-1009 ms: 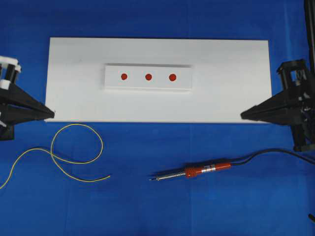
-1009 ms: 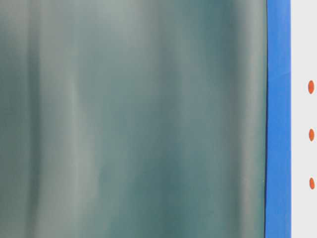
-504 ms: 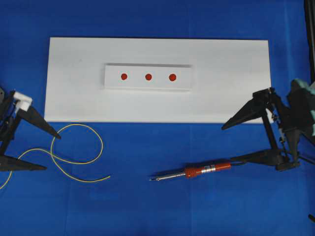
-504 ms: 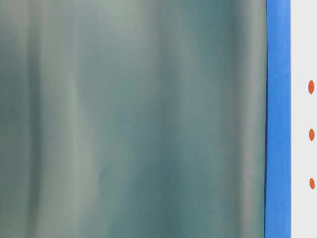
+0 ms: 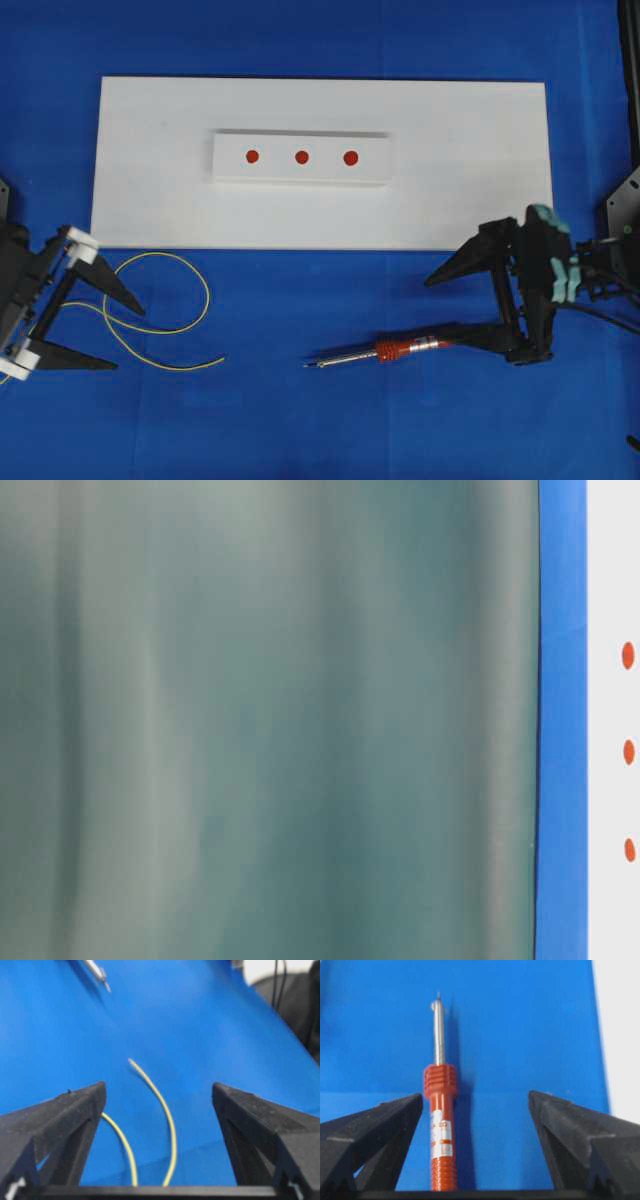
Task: Touch the tip of the soldering iron to the tip of the solder at the mark.
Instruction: 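Lower left gripper onto yellow wire, right gripper onto red iron handle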
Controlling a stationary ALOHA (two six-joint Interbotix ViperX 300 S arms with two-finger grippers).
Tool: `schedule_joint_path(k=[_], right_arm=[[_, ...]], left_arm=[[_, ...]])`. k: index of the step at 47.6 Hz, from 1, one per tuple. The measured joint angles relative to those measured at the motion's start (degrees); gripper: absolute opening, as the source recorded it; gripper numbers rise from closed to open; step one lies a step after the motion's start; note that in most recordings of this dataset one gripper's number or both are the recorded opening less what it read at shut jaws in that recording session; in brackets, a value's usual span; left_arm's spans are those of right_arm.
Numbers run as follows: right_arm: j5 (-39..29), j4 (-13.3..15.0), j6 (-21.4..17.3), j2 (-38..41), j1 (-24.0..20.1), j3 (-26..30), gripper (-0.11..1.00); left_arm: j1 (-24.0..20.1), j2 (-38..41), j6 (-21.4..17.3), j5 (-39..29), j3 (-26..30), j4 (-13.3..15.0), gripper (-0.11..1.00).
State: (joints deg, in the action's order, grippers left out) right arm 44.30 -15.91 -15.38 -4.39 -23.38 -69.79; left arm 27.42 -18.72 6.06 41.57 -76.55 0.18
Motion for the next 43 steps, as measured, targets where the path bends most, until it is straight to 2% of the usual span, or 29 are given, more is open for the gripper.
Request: schedule_joint_path(k=[8,17,25,33,38,43], right_arm=[[4.5,-5.7,0.6,7.3,-5.1,2.1,0.88],[6.8,-11.5,2.3,12.0,-9.1,3.8,0.88],[8.2,-14.7,2.7,15.4,-11.4,5.4,0.87],[9.0,-15.8,2.7,17.8,-11.4,6.2,0.85],[9.1,-15.9,3.1,19.1,-11.4,6.8,0.76],[9.2,-16.0,4.0,20.8,-11.5,7.4,0.48]], left_arm=[[1.9,10.3,0.0,5.7,2.2,0.0,0.79],[3.2,21.3,0.1,13.3,4.0,0.0,0.79],[4.1,28.3,0.1,16.3,6.0,0.0,0.74],[4.2,29.8,0.1,16.2,6.7,0.0,0.63],[4.2,29.8,-0.2,14.3,6.7,0.0,0.52],[4.2,29.8,-0.1,11.6,6.8,0.3,0.35]])
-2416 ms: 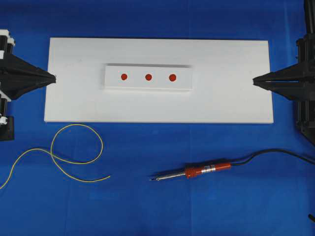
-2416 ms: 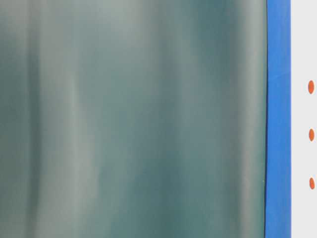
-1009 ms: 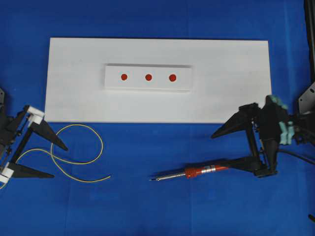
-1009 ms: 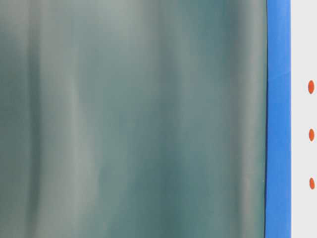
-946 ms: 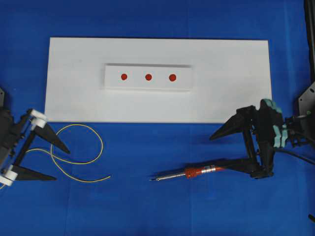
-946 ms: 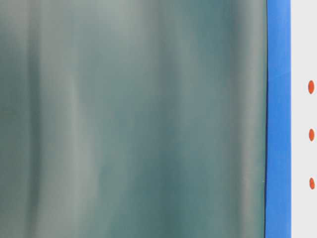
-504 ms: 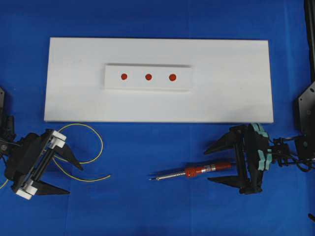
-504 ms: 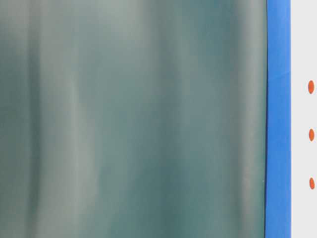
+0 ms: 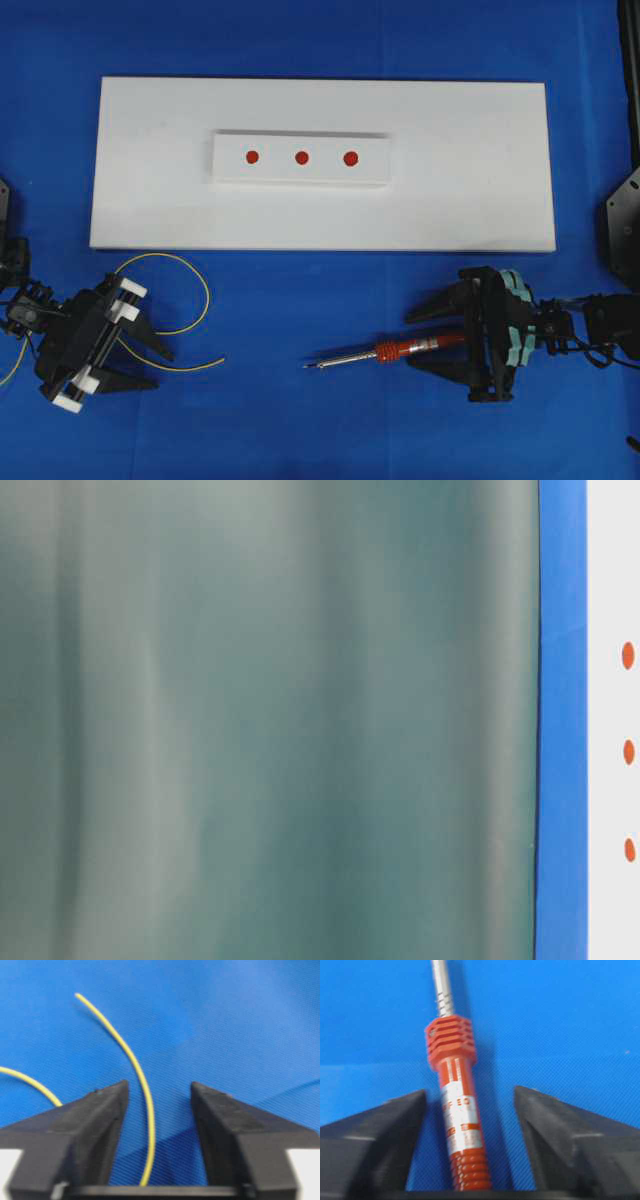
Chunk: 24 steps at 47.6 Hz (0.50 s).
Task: Touch the tip of the soldering iron to the tip of the solder at the mark.
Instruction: 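Lower left gripper onto yellow wire, right gripper onto red iron handle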
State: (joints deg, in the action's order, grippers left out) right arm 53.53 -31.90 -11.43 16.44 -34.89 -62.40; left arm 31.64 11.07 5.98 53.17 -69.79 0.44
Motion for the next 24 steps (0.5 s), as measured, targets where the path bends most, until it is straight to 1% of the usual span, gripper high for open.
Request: schedule_joint_path(k=[4,8,10,18,24], right_arm=[[0.8,-0.1,0.6,1.3,0.1,0.7,0.23],[1.5,-0.2,0.8,1.8,0.4,0.9,0.07],[1.8,-0.2,0.8,1.9,0.4,0.9,0.06],[1.8,0.1,0.8,1.9,0.4,1.1,0.06],[1.3,0.4,0.9,1.5,0.4,1.2,0.06]], left_arm=[[-0.1,0.0,0.1,-1.9,0.1,0.4,0.20],[-0.1,0.0,0.1,-2.9,0.3,0.4,0.05],[-0.1,-0.1,0.1,-3.1,0.3,0.4,0.02],[-0.1,-0.2,0.1,-3.4,0.4,0.4,0.02],[-0.1,-1.3,1.0,-4.0,1.0,0.4,0.02]])
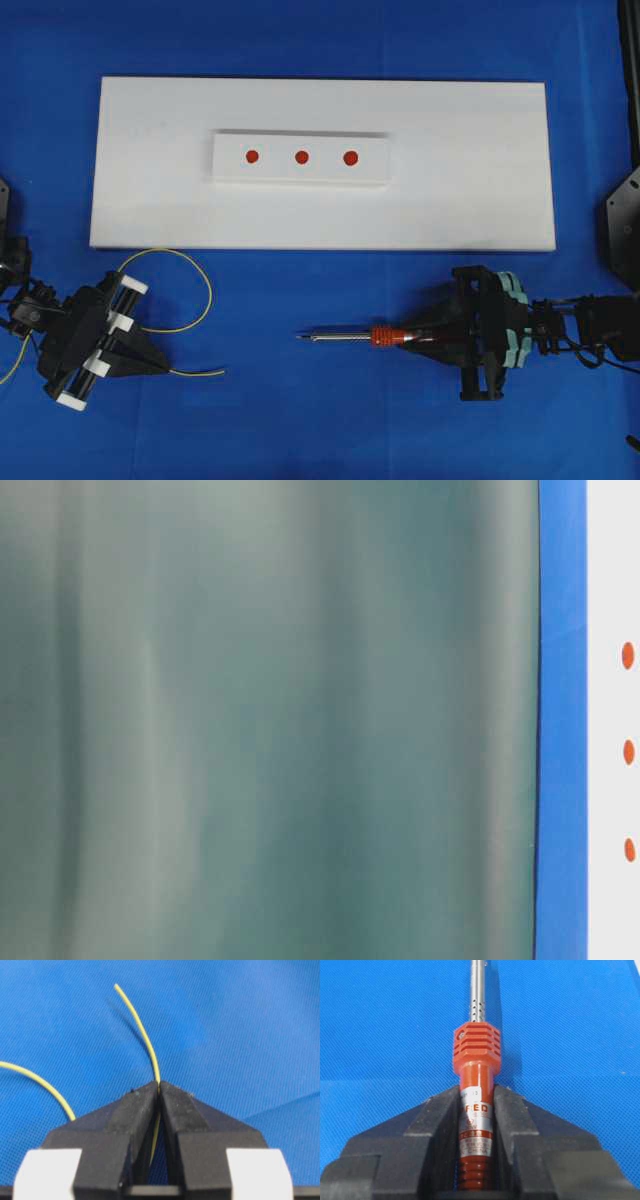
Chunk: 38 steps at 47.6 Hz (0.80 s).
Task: Touch the tip of the soldering iron to the tip of the solder at the mark.
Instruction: 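Lower left gripper onto yellow wire, right gripper onto red iron handle, then close left gripper on wire and right gripper on iron handle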
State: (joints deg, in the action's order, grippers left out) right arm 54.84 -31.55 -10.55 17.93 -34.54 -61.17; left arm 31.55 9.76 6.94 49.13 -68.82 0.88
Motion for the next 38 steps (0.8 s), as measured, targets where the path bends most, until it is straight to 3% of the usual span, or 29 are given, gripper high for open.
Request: schedule_joint_path(k=[6,13,27,32,38], right_arm=[[-2.5,0.1,0.7,-3.3,0.1,-0.1,0.06],[-10.1,0.2,4.0,-11.0,1.0,-0.2,0.06],[-39.8,0.1,14.2,-30.3,8.9,2.8,0.06],[-48.6,0.2,16.7,-35.0,12.0,4.6,0.06],[-54.2,0.4,18.0,-37.2,14.4,5.6,0.06]], left_arm=[[0.0,-2.9,2.4,-3.3,0.9,-0.1,0.02],[-1.1,-9.7,7.3,-14.4,2.9,-0.1,0.02],[-1.8,-25.5,9.2,-44.1,10.6,-0.1,0.02],[-1.8,-28.8,9.3,-51.3,13.2,-0.2,0.02],[-2.4,-30.4,9.4,-55.9,14.5,-0.3,0.02]])
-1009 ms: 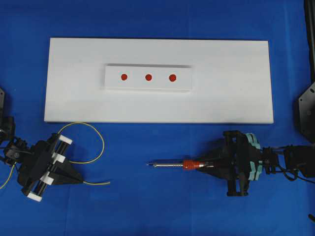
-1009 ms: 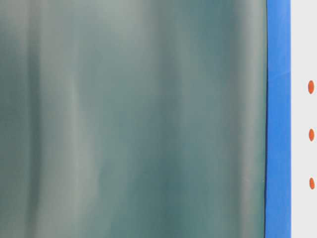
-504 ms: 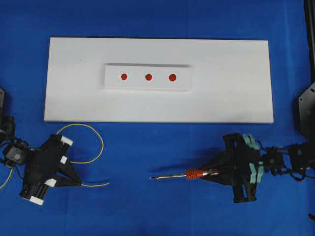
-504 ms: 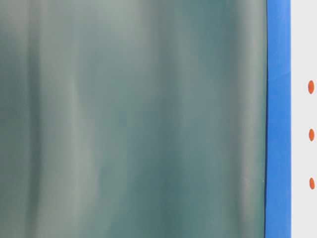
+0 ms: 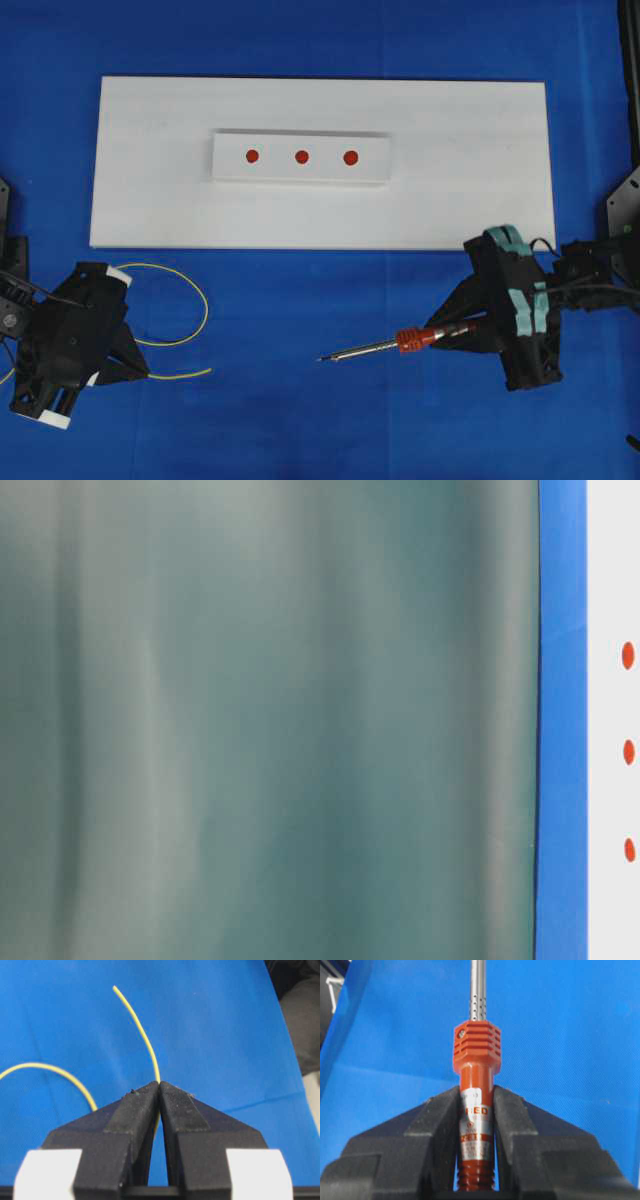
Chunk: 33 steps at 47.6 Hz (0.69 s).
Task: Touch the tip of the soldering iron to the tip of the solder at the mark.
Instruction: 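Close left gripper on wire and right gripper on iron handle, then lift wire and iron up toward the red-dot strip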
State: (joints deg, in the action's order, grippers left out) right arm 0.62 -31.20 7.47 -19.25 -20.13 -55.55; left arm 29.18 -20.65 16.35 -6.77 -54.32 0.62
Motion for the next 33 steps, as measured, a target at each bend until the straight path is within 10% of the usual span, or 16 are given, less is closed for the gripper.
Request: schedule_joint_path(k=[33], right_arm=[[-14.9,7.6,0.1,-0.2,17.2,2.8,0.06]], left_arm=[[-20.4,4.6,-5.6,-11.7,7.6,-0.4,0.02]])
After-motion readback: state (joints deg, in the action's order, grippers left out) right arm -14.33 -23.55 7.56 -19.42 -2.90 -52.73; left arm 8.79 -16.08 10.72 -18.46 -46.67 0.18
